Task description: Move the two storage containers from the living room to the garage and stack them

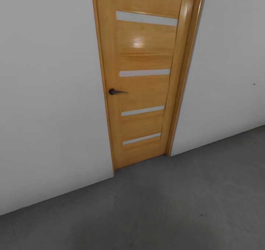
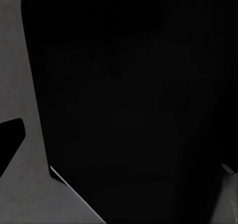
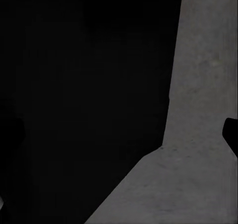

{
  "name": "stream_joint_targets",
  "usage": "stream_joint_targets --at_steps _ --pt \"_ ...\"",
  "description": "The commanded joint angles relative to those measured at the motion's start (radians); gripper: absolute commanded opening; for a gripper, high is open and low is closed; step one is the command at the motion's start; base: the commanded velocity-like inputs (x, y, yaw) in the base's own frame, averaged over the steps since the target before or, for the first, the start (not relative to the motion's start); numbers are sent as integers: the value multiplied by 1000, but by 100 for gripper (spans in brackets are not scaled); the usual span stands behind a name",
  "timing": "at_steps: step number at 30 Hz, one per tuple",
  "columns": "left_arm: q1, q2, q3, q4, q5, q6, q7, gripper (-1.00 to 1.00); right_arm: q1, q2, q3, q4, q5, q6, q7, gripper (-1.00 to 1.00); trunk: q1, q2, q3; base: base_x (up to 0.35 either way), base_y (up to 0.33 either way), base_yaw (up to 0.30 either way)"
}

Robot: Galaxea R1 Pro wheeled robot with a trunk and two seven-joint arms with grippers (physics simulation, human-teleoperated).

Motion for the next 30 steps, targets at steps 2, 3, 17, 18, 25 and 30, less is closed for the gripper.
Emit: stream_joint_targets --at_steps 2,3,17,18,25,30 --pt "0 -1 -1 1 -1 -4 0 100 0 0 0 0 1 0 2 100 1 0 -1 298 -212 0" --pt "0 -1 -1 1 -1 -4 0 100 0 -1 0 0 1 0 2 100 1 0 -1 296 -214 0" --pt "0 -20 -1 1 -2 -4 0 100 0 1 -1 0 1 0 1 100 1 0 -1 292 -220 0" --pt "0 -20 -1 1 -2 -4 0 100 0 1 -1 0 1 0 1 100 1 0 -1 291 -223 6" --pt "0 -21 -1 1 -2 -4 0 100 0 1 -1 0 1 0 1 100 1 0 -4 290 -224 107" --pt "0 -22 -1 1 -2 -4 0 100 0 0 -1 0 1 0 1 100 1 0 -7 290 -225 211"
